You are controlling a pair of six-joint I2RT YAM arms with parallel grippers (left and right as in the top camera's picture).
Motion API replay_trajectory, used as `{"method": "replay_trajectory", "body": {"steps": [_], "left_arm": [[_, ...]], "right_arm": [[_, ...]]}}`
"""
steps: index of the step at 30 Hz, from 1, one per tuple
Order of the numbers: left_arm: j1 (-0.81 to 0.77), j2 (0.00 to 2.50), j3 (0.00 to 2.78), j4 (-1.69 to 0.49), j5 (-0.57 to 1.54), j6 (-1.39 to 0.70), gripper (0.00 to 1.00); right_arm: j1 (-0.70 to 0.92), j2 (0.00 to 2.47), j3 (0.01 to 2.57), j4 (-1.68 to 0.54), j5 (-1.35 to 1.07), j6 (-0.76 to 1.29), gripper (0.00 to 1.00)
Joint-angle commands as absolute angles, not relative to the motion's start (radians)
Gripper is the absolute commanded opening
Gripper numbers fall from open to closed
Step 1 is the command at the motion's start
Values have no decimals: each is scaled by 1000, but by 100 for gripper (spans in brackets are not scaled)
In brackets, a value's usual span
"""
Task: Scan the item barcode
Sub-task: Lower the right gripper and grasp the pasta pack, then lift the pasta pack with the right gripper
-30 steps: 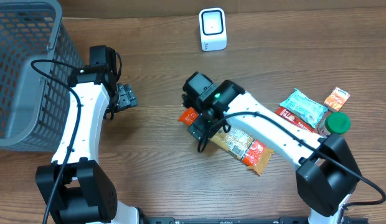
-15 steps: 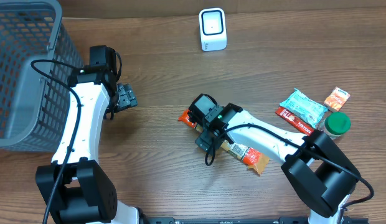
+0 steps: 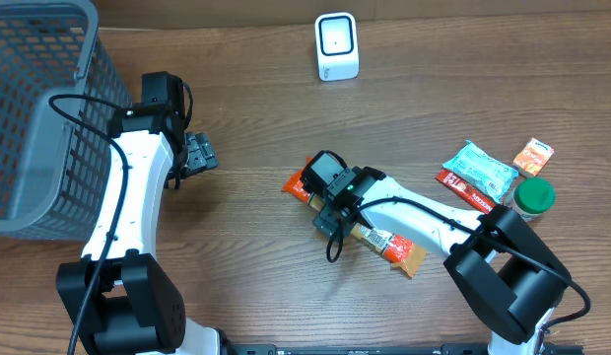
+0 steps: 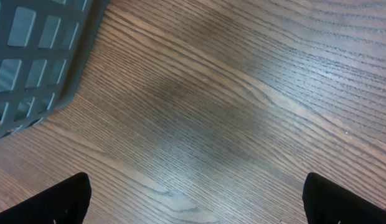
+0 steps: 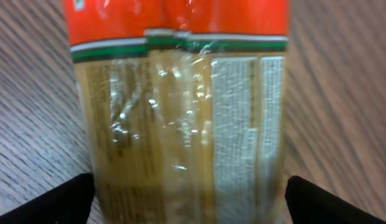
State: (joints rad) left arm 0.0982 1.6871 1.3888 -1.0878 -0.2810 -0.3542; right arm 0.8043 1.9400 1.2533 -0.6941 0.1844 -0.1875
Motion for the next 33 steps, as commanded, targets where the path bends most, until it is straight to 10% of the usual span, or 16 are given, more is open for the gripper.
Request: {"method": "replay_trajectory", "body": {"steps": [1,16,20,24,33], "left_arm": [[92,1667,1407,-1088,-287,-329,100],[91,1667,1407,-1088,-288,-329,100],[91,1667,1407,-1088,-287,-329,100],[91,1667,1407,-1088,-287,-329,100],[91,1667,1407,-1088,-287,-329,100]], "right_arm": [[792,1939,1321,-698,213,-188,100],[744,1943,1248,-663,36,-193,99],[744,1943,1214,-657,31,-192,89],[744,1943,1190,-656,31,-151,58],[696,1943,1191,-606,249,33,56]]}}
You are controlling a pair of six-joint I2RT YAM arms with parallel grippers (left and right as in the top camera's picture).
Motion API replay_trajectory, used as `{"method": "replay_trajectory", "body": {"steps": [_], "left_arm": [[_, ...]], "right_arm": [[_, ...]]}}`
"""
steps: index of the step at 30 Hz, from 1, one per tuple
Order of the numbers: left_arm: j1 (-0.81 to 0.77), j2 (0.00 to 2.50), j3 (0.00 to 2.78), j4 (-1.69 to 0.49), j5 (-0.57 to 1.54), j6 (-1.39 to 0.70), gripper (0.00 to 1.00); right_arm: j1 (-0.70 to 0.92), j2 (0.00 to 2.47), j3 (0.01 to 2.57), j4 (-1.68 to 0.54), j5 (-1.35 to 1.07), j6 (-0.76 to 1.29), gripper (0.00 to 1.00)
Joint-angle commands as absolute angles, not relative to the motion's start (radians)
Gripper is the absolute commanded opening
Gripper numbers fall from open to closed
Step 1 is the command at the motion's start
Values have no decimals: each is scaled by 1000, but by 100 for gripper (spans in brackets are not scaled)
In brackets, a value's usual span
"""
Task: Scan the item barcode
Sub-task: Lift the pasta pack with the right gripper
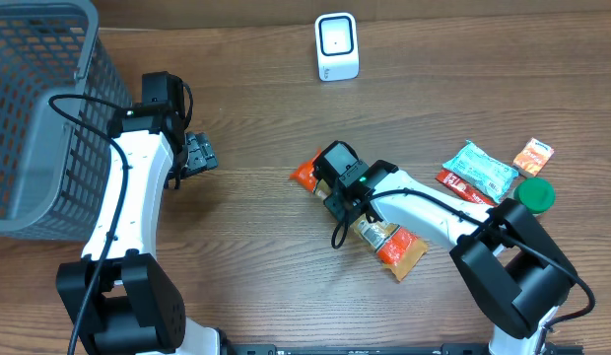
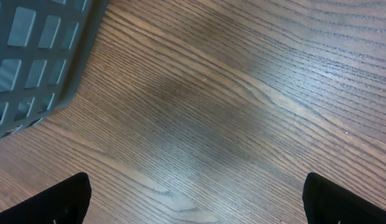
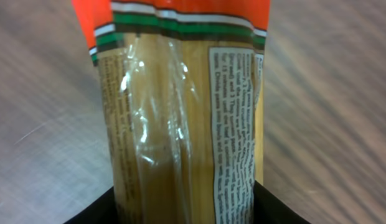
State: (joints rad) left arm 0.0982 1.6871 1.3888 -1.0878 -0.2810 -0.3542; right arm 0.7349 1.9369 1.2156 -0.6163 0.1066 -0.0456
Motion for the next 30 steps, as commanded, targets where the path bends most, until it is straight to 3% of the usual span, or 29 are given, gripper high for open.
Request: {"method": "replay_trajectory", "body": {"steps": [1,4,6,8,30], "left_arm": [[91,1667,1407,-1088,-287,-329,100],[91,1667,1407,-1087,-287,-329,100],[91,1667,1407,-1087,-287,-329,100],[91,1667,1407,-1087,-287,-329,100],[91,1667,1407,-1088,-287,-329,100]], "right_arm": [[693,1943,1192,-606,254,24,63],[693,1942,1196,-608,252,-4,77],[693,1939,1224,-635,233,-4,93],[693,1938,1271,-677,208,-3,100],[616,2020,1346,-774,-33,-1,97]]}}
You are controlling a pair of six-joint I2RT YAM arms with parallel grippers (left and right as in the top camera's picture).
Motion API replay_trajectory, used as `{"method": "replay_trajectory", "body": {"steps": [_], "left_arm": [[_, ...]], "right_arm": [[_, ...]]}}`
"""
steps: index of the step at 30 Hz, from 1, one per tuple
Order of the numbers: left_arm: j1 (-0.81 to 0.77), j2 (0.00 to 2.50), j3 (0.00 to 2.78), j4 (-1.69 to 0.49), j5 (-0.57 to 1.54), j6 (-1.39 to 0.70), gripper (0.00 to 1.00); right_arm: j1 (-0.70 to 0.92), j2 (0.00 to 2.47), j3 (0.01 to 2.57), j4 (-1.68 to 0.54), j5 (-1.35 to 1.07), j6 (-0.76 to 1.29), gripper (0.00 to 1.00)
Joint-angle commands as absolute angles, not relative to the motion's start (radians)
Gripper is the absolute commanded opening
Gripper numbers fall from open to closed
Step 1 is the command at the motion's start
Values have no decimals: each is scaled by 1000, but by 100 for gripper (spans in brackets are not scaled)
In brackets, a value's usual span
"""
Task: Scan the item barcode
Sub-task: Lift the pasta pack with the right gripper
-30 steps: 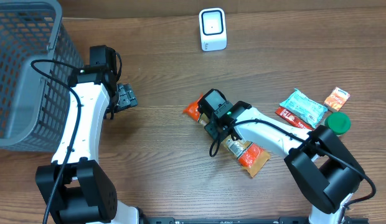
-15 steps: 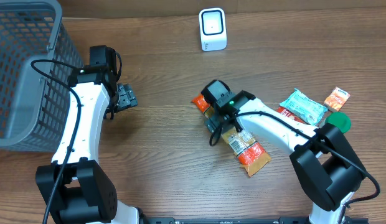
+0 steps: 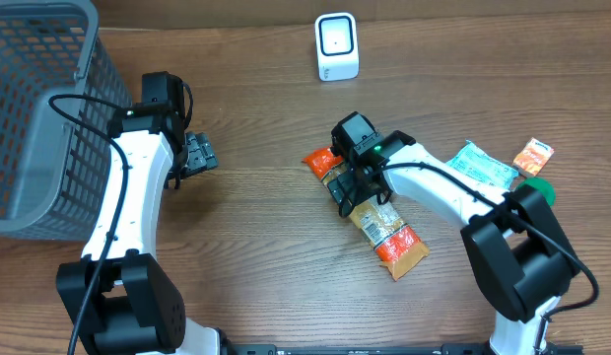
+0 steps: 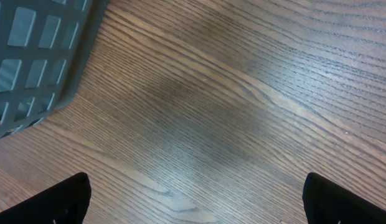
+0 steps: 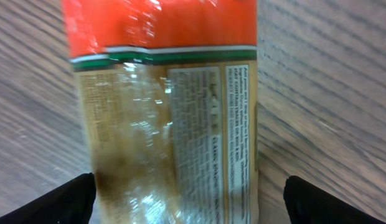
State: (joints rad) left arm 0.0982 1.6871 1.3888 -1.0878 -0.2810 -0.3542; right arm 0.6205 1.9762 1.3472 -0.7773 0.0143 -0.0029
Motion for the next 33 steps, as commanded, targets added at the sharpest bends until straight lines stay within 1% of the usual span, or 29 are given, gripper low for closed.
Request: {"method": "replay_trajectory", "body": {"steps": [1,3,6,7,15,17,18,19,22,27,33], "left_arm": [[91,1667,1407,-1088,-287,-329,100],[91,1667,1407,-1088,-287,-329,100],[91,1667,1407,-1088,-287,-329,100],[91,1667,1407,-1088,-287,-329,100],[91,1667,1407,-1088,-287,-329,100],[91,1667,1407,-1087,-287,-329,100],[91,1667,1407,-1088,-287,-329,100],[91,1667,1407,-1088,-287,-329,100],[91,1667,1407,-1088,-287,-329,100],[91,1667,1407,-1088,-288,-329,100],[91,1667,1407,-1088,-287,-329,100]], "right_arm": [[616,2033,1346,-773,-38,-1,94],[618,2057,1346,-773,-44,-4,88],[622,2067,1346,-791,-47,-3,65],[623,2066,1346,-801,-47,-3,60],[639,2021,1346,-822,-47,-8,57],[639,2021,1349,-820,-47,-7,49],[639,2021,1349,-817,-47,-7,43],[639,2021,1349,-817,-47,-7,35],[639,2021,1349,-817,-47,-7,4],[640,2001,1383,-872,-51,-4,4],[640,1841,1409,-860,-9,-7,4]]}}
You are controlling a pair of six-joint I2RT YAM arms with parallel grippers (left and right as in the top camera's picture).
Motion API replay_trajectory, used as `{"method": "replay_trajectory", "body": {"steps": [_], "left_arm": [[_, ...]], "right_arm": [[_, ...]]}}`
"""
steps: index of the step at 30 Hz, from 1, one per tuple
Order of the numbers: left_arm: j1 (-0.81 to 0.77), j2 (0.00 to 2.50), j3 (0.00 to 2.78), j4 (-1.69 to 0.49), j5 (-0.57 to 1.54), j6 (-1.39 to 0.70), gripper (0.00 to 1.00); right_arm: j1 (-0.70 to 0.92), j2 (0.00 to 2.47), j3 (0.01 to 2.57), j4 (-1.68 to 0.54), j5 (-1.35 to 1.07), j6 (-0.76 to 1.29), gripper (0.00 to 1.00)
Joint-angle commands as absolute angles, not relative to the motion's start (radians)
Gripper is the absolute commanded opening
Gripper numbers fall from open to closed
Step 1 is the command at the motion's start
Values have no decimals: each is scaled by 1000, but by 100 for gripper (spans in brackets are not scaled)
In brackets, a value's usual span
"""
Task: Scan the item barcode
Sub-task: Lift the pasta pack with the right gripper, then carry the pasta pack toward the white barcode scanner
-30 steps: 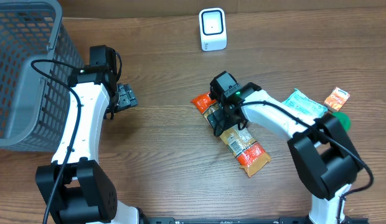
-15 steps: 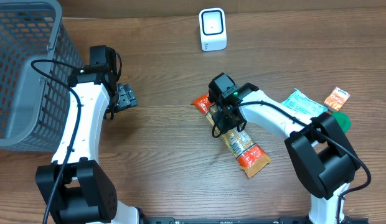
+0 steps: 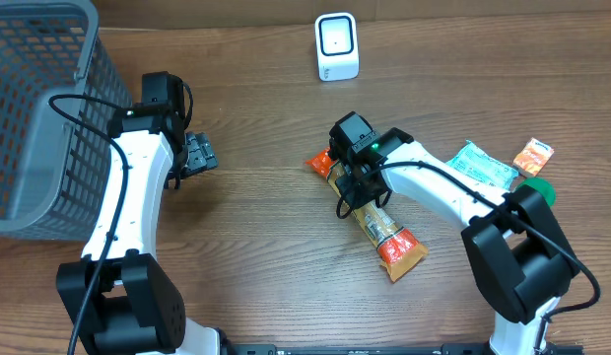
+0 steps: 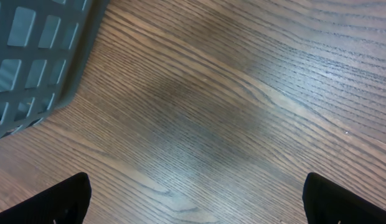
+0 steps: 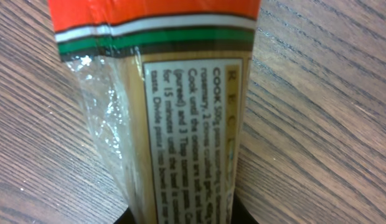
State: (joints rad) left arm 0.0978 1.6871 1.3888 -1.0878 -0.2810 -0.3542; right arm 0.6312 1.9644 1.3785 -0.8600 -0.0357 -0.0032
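Observation:
A long clear pasta packet [image 3: 379, 225] with orange ends lies slantwise on the wooden table, right of centre. My right gripper [image 3: 356, 182] is shut on its upper half. In the right wrist view the packet [image 5: 180, 124] fills the middle with its printed label up, and my right gripper [image 5: 183, 214] presses dark fingertips [image 5: 126, 218] against its sides. The white barcode scanner [image 3: 337, 46] stands at the far edge, apart from the packet. My left gripper [image 3: 199, 153] hangs open beside the basket; in the left wrist view my left gripper [image 4: 196, 205] has only bare wood between its fingers.
A grey mesh basket [image 3: 39, 108] fills the far left corner; its rim [image 4: 37, 62] shows in the left wrist view. At the right lie a teal packet [image 3: 480, 168], a red bar [image 3: 461, 189], a small orange packet [image 3: 533, 155] and a green-lidded jar [image 3: 535, 191].
My right gripper was open astride the pasta packet and is now shut on it. The packet lies almost where it was. The left arm has not moved.
My right gripper first stood open over the packet near the table's middle. Then it was shut on it, with the packet a little to the right. Then it was open again, the packet turned and farther right. Now it grips the packet again.

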Motion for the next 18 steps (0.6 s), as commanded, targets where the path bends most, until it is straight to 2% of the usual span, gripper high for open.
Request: {"method": "replay_trajectory", "body": {"steps": [1,10,18], "left_arm": [[91,1667,1407,-1088,-287,-329,99],[91,1667,1407,-1088,-287,-329,100],[91,1667,1407,-1087,-287,-329,100]], "right_arm": [[641,1810,1409,-861,2,-8,4],[638,1522,1410,-884,-26,-26,4],[638,1431,1427,-1044,-12,4,4]]}}
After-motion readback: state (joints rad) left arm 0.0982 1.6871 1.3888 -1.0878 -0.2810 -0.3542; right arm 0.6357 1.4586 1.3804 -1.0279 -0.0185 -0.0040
